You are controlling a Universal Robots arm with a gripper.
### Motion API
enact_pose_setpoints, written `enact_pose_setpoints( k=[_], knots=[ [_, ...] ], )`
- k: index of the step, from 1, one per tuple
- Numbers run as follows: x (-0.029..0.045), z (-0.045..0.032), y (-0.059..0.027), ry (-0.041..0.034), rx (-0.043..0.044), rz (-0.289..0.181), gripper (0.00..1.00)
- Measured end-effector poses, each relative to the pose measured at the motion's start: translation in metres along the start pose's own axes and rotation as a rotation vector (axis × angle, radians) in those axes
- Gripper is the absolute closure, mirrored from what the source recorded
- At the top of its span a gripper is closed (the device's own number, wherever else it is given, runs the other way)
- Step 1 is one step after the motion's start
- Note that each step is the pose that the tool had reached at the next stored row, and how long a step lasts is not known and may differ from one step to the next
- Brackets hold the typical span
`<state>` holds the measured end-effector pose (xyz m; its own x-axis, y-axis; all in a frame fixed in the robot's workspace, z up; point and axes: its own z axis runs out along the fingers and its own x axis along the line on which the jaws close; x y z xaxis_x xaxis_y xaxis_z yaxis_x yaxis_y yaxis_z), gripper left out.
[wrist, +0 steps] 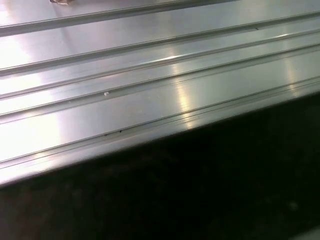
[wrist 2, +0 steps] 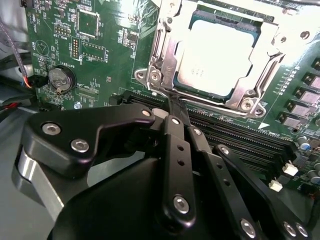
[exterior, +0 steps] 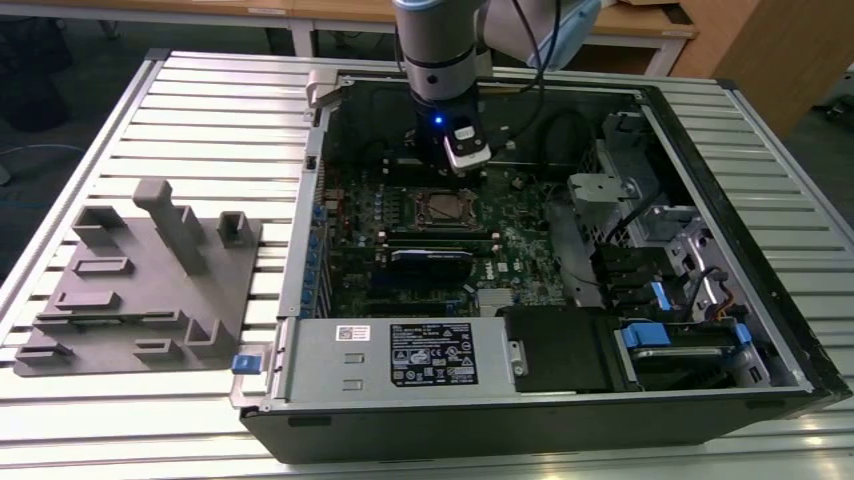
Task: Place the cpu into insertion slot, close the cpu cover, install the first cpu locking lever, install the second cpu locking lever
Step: 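Install the first cpu locking lever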
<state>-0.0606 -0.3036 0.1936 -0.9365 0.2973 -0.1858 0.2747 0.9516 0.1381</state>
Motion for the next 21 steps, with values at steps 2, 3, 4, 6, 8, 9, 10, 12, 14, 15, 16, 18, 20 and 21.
enact_pose_setpoints(
  k=[2, 3, 4, 6, 8, 9, 10, 12, 14, 15, 16, 18, 20, 21],
  knots=[
    [-0.0001, -0.0005, 0.0002, 0.0011, -0.0042, 0.001, 0.89],
    [-0.0002, -0.0011, 0.0002, 0.0015, -0.0052, 0.001, 0.89],
    [-0.0004, -0.0021, 0.0003, 0.0018, -0.0061, 0.001, 0.89],
    [-0.0008, -0.0044, 0.0006, 0.0021, -0.0072, 0.002, 0.89],
    [-0.0012, -0.0062, 0.0009, 0.0023, -0.0076, 0.002, 0.89],
    [-0.0013, -0.0063, 0.0008, 0.0023, -0.0078, 0.002, 0.89],
    [-0.0014, -0.0063, 0.0004, 0.0023, -0.0079, 0.002, 0.89],
    [-0.0018, -0.0064, -0.0009, 0.0023, -0.0077, 0.002, 0.89],
    [-0.0026, -0.0064, -0.0022, 0.0023, -0.0077, 0.002, 0.89],
    [-0.0031, -0.0064, -0.0027, 0.0024, -0.0076, 0.002, 0.89],
    [-0.0037, -0.0063, -0.0031, 0.0023, -0.0077, 0.002, 0.89],
    [-0.0048, -0.0061, -0.0038, 0.0023, -0.0077, 0.002, 0.89],
    [-0.0057, -0.0057, -0.0040, 0.0022, -0.0078, 0.002, 0.89],
    [-0.0060, -0.0055, -0.0041, 0.0023, -0.0076, 0.002, 0.89]
  ],
)
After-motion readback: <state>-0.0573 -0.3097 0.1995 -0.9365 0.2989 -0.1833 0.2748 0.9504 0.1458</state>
